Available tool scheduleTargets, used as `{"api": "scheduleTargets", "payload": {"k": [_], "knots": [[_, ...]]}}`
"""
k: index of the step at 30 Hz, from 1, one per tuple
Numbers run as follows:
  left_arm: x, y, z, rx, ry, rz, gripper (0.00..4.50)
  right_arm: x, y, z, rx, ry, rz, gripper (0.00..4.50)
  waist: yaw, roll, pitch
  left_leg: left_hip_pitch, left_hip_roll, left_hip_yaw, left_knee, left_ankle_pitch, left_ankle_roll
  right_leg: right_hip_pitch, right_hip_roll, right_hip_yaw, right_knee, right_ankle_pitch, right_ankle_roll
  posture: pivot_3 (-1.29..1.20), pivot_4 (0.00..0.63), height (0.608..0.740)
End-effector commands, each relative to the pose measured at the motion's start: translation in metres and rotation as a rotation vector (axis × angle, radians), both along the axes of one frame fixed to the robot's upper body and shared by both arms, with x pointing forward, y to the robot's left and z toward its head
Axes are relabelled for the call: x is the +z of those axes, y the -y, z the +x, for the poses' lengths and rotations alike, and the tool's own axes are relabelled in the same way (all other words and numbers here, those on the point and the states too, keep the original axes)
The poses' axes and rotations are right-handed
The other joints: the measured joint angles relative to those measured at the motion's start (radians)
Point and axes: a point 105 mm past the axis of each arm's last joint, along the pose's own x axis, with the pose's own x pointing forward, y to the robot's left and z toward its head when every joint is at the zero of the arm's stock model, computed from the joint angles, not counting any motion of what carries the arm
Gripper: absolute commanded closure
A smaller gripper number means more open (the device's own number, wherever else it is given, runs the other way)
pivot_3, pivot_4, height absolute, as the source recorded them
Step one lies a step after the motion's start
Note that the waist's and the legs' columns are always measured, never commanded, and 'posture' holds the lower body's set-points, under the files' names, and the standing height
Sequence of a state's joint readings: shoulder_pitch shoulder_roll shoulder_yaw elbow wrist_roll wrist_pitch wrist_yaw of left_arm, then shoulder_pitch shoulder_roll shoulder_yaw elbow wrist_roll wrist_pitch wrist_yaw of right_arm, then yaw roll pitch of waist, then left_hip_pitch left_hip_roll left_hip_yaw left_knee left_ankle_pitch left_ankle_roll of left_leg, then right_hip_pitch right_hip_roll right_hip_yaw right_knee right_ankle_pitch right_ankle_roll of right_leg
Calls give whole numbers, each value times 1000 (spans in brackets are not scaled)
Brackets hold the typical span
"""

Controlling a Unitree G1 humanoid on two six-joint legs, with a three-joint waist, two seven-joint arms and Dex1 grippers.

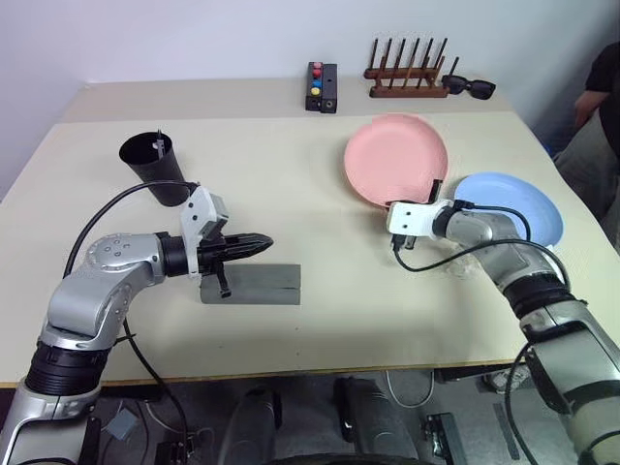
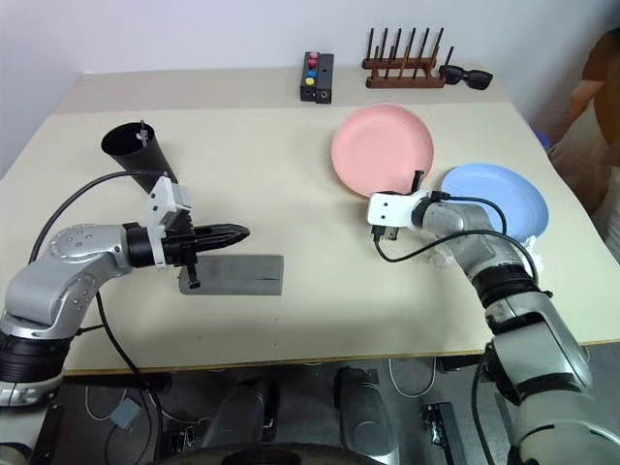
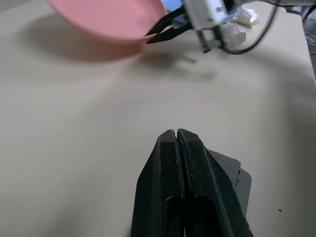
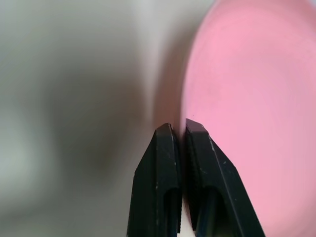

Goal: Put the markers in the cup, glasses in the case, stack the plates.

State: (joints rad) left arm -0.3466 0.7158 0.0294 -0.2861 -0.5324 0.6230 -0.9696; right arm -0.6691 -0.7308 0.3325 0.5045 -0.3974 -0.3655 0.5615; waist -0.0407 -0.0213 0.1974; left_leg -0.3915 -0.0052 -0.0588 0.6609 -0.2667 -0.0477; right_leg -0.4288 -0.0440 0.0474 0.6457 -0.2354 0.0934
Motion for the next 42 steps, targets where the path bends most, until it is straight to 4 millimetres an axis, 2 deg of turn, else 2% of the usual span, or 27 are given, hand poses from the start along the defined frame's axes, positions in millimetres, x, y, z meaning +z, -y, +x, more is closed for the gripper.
{"api": "scheduleTargets", "payload": {"k": [1,5,10,13,16,18,23,25,27,29,32,33,36,42], "knots": [[13,-1,-1,2,49,-15,4500,27,-5,-21,61,40,36,4476,-1,0,0,0,0,0,0,0,0,0,0,0,0,0,0,0,150,735],[16,3,2,-11,48,-34,4500,21,-3,-67,91,-108,77,4476,3,0,0,1,0,-1,0,0,0,1,0,0,0,0,0,0,150,735],[16,9,4,-42,41,-33,4500,5,-4,-104,103,-282,105,4476,-1,0,0,1,0,1,2,0,0,2,0,0,0,-1,-1,0,150,735],[17,13,6,-57,43,-36,4500,2,-3,-111,93,-318,124,3531,-2,0,0,2,0,1,2,0,0,2,1,0,0,-2,-3,0,150,735],[18,14,6,-63,44,-40,4500,5,-2,-112,90,-309,128,2056,-1,0,0,2,0,1,2,0,0,2,1,0,0,-2,-3,0,150,735],[18,15,6,-70,41,-43,4500,14,-4,-113,97,-282,153,1046,0,0,0,2,0,1,2,0,0,2,1,0,0,-2,-3,0,150,735],[19,15,4,-70,35,-62,4500,54,-2,-118,61,-267,358,1046,2,0,0,1,0,0,2,0,0,2,0,0,0,-1,-1,0,150,735],[21,15,3,-68,36,-77,4500,68,9,-113,5,-234,410,1046,3,0,0,1,0,1,2,0,0,2,0,0,0,-1,-1,0,150,735],[23,16,3,-69,34,-90,4500,73,39,-102,-130,-194,397,1046,4,0,0,1,0,1,3,0,0,3,0,0,0,-2,-3,0,150,735],[23,17,2,-70,32,-95,4500,72,61,-96,-222,-180,360,1046,7,0,0,1,0,1,3,0,0,3,0,0,0,-2,-3,0,150,735],[22,20,2,-73,31,-99,4500,55,109,-89,-398,-180,213,1046,12,0,0,1,0,1,3,0,0,3,0,0,-1,-2,-3,0,150,735],[22,21,3,-73,31,-100,4500,51,119,-88,-430,-180,185,1046,15,0,0,1,0,2,3,0,0,3,0,0,-1,-2,-3,0,150,735],[23,22,3,-77,33,-102,4500,34,136,-87,-461,-208,114,1046,20,0,0,1,-1,2,3,0,0,3,0,1,-1,-2,-3,0,150,735],[24,28,2,-101,36,-113,4500,5,146,-80,-466,-234,89,1046,19,0,0,2,0,3,3,0,0,3,0,2,0,-2,-3,0,150,735]]}}
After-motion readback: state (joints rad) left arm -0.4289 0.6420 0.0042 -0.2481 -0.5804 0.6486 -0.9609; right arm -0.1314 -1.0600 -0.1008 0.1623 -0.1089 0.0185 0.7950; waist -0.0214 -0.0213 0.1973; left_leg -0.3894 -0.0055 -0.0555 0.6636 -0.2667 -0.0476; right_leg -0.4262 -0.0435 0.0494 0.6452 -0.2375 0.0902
